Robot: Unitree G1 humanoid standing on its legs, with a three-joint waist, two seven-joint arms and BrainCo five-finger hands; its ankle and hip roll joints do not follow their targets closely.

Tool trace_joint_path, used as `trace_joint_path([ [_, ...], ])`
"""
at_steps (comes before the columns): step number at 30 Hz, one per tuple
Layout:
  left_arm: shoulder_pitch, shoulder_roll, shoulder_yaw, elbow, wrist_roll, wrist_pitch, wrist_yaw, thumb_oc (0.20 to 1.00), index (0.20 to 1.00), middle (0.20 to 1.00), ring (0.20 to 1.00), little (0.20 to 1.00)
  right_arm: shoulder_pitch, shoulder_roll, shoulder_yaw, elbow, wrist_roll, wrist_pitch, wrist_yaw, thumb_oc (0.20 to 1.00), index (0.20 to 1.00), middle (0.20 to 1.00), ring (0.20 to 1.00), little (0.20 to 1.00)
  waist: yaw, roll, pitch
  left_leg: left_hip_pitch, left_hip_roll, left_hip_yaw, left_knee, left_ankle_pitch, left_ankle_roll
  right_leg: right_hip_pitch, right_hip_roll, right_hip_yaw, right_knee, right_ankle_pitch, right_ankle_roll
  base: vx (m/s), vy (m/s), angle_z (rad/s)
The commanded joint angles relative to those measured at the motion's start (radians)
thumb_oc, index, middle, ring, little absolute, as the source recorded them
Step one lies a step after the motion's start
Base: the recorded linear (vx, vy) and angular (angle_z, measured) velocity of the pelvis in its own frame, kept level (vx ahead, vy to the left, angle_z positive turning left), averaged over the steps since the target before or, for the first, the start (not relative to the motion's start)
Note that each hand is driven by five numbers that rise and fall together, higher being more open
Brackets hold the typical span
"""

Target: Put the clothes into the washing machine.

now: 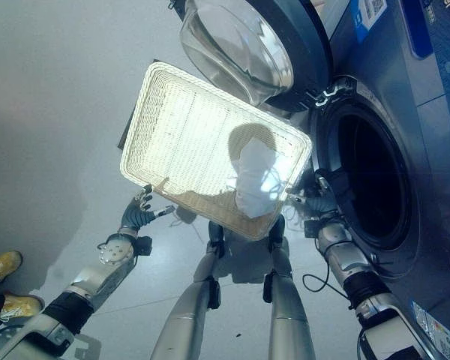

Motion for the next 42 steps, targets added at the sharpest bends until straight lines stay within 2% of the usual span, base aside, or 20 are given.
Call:
trace_joint_path([
  [1, 0.059, -0.01, 0.053, 0.002, 0.034, -0.059, 0.042, 1.0, 1.0, 1.0, 1.0, 1.0, 0.081, -0.017, 0.022, -0.061, -0.167, -0.083, -0.069, 1.0, 1.0, 1.0, 1.0, 1.0, -0.021, 0.013, -0.021, -0.011, -0.057, 0.034, 0.073, -0.069, -0.016, 0.014, 0.052, -0.043, 0.124, -0.127, 0.043, 0.0, 0.038, -0.03],
  [2, 0.07, -0.018, 0.057, 0.002, 0.031, -0.06, 0.044, 1.0, 1.0, 1.0, 1.0, 1.0, 0.097, -0.015, 0.023, -0.094, -0.196, -0.085, -0.078, 1.0, 1.0, 1.0, 1.0, 1.0, -0.024, 0.013, -0.021, -0.008, -0.057, 0.034, 0.073, -0.07, -0.016, 0.015, 0.052, -0.042, 0.125, -0.13, 0.044, 0.0, 0.097, -0.05],
  [3, 0.123, -0.073, 0.081, 0.018, -0.016, -0.081, 0.068, 1.0, 1.0, 1.0, 1.0, 1.0, 0.149, 0.001, 0.027, -0.218, -0.376, -0.139, -0.126, 1.0, 1.0, 1.0, 1.0, 1.0, -0.031, 0.012, -0.021, -0.003, -0.057, 0.031, 0.072, -0.071, -0.015, 0.018, 0.054, -0.036, 0.141, -0.144, 0.046, -0.01, 0.101, -0.06],
  [5, 0.129, -0.078, 0.082, 0.024, -0.014, -0.086, 0.071, 1.0, 1.0, 1.0, 1.0, 1.0, 0.153, 0.002, 0.029, -0.231, -0.401, -0.137, -0.133, 1.0, 1.0, 1.0, 1.0, 1.0, -0.031, 0.012, -0.021, -0.003, -0.057, 0.03, 0.073, -0.071, -0.016, 0.017, 0.054, -0.036, 0.144, -0.146, 0.046, 0.0, 0.042, -0.02],
  [8, 0.183, -0.127, 0.107, 0.118, -0.02, -0.106, 0.089, 1.0, 1.0, 1.0, 1.0, 1.0, 0.166, -0.043, 0.069, -0.335, -0.655, -0.109, -0.14, 1.0, 1.0, 1.0, 1.0, 1.0, -0.026, 0.009, -0.021, 0.006, -0.057, 0.018, 0.073, -0.073, -0.016, 0.023, 0.052, -0.038, 0.165, -0.163, 0.05, 0.0, 0.026, 0.06],
  [9, 0.185, -0.128, 0.109, 0.123, -0.025, -0.11, 0.088, 1.0, 1.0, 1.0, 1.0, 1.0, 0.165, -0.045, 0.071, -0.337, -0.651, -0.11, -0.143, 1.0, 1.0, 1.0, 1.0, 1.0, -0.025, 0.009, -0.021, 0.007, -0.057, 0.018, 0.073, -0.073, -0.016, 0.023, 0.052, -0.039, 0.165, -0.164, 0.05, 0.01, 0.011, 0.08],
  [13, 0.211, -0.166, 0.148, 0.224, -0.121, -0.144, 0.032, 1.0, 1.0, 1.0, 1.0, 1.0, 0.137, -0.091, 0.11, -0.364, -0.8, -0.12, -0.158, 1.0, 1.0, 1.0, 1.0, 1.0, -0.011, 0.003, -0.021, 0.01, -0.059, 0.005, 0.077, -0.077, -0.014, 0.029, 0.049, -0.049, 0.172, -0.173, 0.051, 0.0, -0.008, 0.1],
  [16, 0.206, -0.182, 0.151, 0.297, -0.123, -0.143, 0.017, 1.0, 1.0, 1.0, 1.0, 1.0, 0.09, -0.111, 0.149, -0.36, -0.848, -0.093, -0.169, 1.0, 1.0, 1.0, 1.0, 1.0, 0.004, -0.001, -0.021, 0.001, -0.062, -0.014, 0.089, -0.08, -0.015, 0.023, 0.047, -0.056, 0.188, -0.181, 0.05, -0.01, -0.033, 0.16],
  [19, 0.191, -0.197, 0.142, 0.368, -0.115, -0.122, -0.026, 1.0, 1.0, 1.0, 1.0, 1.0, 0.025, -0.139, 0.192, -0.348, -0.862, -0.057, -0.172, 1.0, 1.0, 1.0, 1.0, 1.0, 0.02, -0.003, -0.021, -0.008, -0.063, -0.033, 0.094, -0.079, -0.012, 0.016, 0.046, -0.062, 0.203, -0.189, 0.049, -0.01, -0.064, 0.24],
  [21, 0.166, -0.2, 0.129, 0.421, -0.095, -0.097, -0.06, 1.0, 1.0, 1.0, 1.0, 1.0, -0.046, -0.156, 0.235, -0.304, -0.838, -0.018, -0.113, 1.0, 1.0, 1.0, 1.0, 1.0, 0.034, -0.007, -0.021, -0.016, -0.066, -0.046, 0.101, -0.08, -0.011, 0.01, 0.046, -0.07, 0.214, -0.196, 0.048, 0.01, -0.032, 0.24],
  [23, 0.155, -0.199, 0.122, 0.435, -0.079, -0.087, -0.069, 1.0, 1.0, 1.0, 1.0, 1.0, -0.068, -0.154, 0.252, -0.28, -0.847, 0.004, -0.099, 1.0, 1.0, 1.0, 1.0, 1.0, 0.038, -0.008, -0.021, -0.021, -0.066, -0.049, 0.107, -0.081, -0.012, 0.007, 0.045, -0.073, 0.22, -0.198, 0.048, 0.01, -0.01, 0.36],
  [26, 0.122, -0.193, 0.083, 0.482, -0.031, -0.08, -0.082, 1.0, 1.0, 1.0, 1.0, 1.0, -0.15, -0.159, 0.324, -0.172, -0.845, 0.092, -0.035, 1.0, 1.0, 1.0, 1.0, 1.0, 0.056, -0.011, -0.021, -0.031, -0.063, -0.057, 0.11, -0.078, -0.012, -0.001, 0.043, -0.087, 0.228, -0.2, 0.049, 0.02, 0.0, 0.39],
  [32, 0.089, -0.18, 0.035, 0.493, -0.026, -0.069, -0.102, 1.0, 1.0, 1.0, 1.0, 1.0, -0.225, -0.136, 0.368, -0.007, -0.785, 0.165, 0.034, 1.0, 1.0, 1.0, 1.0, 1.0, 0.079, -0.012, -0.021, -0.056, -0.063, -0.074, 0.117, -0.075, -0.01, -0.022, 0.04, -0.104, 0.242, -0.2, 0.048, 0.02, -0.021, 0.24],
  [34, 0.076, -0.182, 0.022, 0.5, -0.009, -0.07, -0.111, 1.0, 1.0, 1.0, 1.0, 1.0, -0.271, -0.122, 0.377, 0.085, -0.739, 0.215, 0.081, 1.0, 1.0, 1.0, 1.0, 1.0, 0.089, -0.009, -0.021, -0.071, -0.065, -0.079, 0.121, -0.074, -0.012, -0.033, 0.037, -0.11, 0.241, -0.196, 0.048, 0.02, -0.005, 0.18],
  [35, 0.07, -0.183, 0.012, 0.502, -0.003, -0.069, -0.113, 1.0, 1.0, 1.0, 1.0, 1.0, -0.293, -0.109, 0.377, 0.142, -0.775, 0.26, 0.133, 1.0, 1.0, 1.0, 1.0, 1.0, 0.095, -0.006, -0.021, -0.078, -0.065, -0.081, 0.121, -0.073, -0.013, -0.039, 0.037, -0.11, 0.24, -0.195, 0.046, 0.01, 0.003, 0.11],
  [36, 0.07, -0.183, 0.012, 0.502, -0.003, -0.069, -0.113, 1.0, 1.0, 1.0, 1.0, 1.0, -0.294, -0.109, 0.377, 0.142, -0.775, 0.26, 0.133, 1.0, 1.0, 1.0, 1.0, 1.0, 0.095, -0.006, -0.021, -0.078, -0.065, -0.081, 0.121, -0.073, -0.013, -0.039, 0.037, -0.11, 0.24, -0.195, 0.046, 0.02, -0.004, 0.07],
  [37, 0.064, -0.185, 0.003, 0.494, 0.001, -0.063, -0.112, 1.0, 1.0, 1.0, 1.0, 1.0, -0.318, -0.102, 0.391, 0.226, -0.767, 0.31, 0.202, 1.0, 1.0, 1.0, 1.0, 1.0, 0.105, -0.001, -0.021, -0.086, -0.064, -0.083, 0.118, -0.07, -0.011, -0.045, 0.034, -0.117, 0.238, -0.191, 0.046, 0.02, -0.017, 0.06],
  [40, 0.054, -0.182, -0.018, 0.478, 0.018, -0.051, -0.11, 1.0, 1.0, 1.0, 1.0, 1.0, -0.349, -0.073, 0.378, 0.383, -0.725, 0.343, 0.26, 1.0, 1.0, 1.0, 1.0, 1.0, 0.124, 0.007, -0.021, -0.097, -0.068, -0.095, 0.119, -0.069, -0.006, -0.055, 0.031, -0.125, 0.24, -0.186, 0.043, 0.03, -0.048, 0.11],
  [41, 0.054, -0.182, -0.018, 0.478, 0.018, -0.051, -0.11, 1.0, 1.0, 1.0, 1.0, 1.0, -0.349, -0.073, 0.378, 0.383, -0.725, 0.343, 0.26, 1.0, 1.0, 1.0, 1.0, 1.0, 0.124, 0.007, -0.021, -0.097, -0.068, -0.095, 0.119, -0.069, -0.006, -0.055, 0.031, -0.125, 0.24, -0.186, 0.043, 0.02, -0.035, 0.14],
  [42, 0.053, -0.183, -0.024, 0.469, 0.049, -0.048, -0.104, 1.0, 1.0, 1.0, 1.0, 1.0, -0.365, -0.058, 0.375, 0.443, -0.742, 0.375, 0.315, 1.0, 1.0, 1.0, 1.0, 1.0, 0.133, 0.011, -0.021, -0.102, -0.071, -0.098, 0.118, -0.067, -0.005, -0.058, 0.029, -0.13, 0.237, -0.183, 0.043, 0.02, -0.035, 0.13],
])
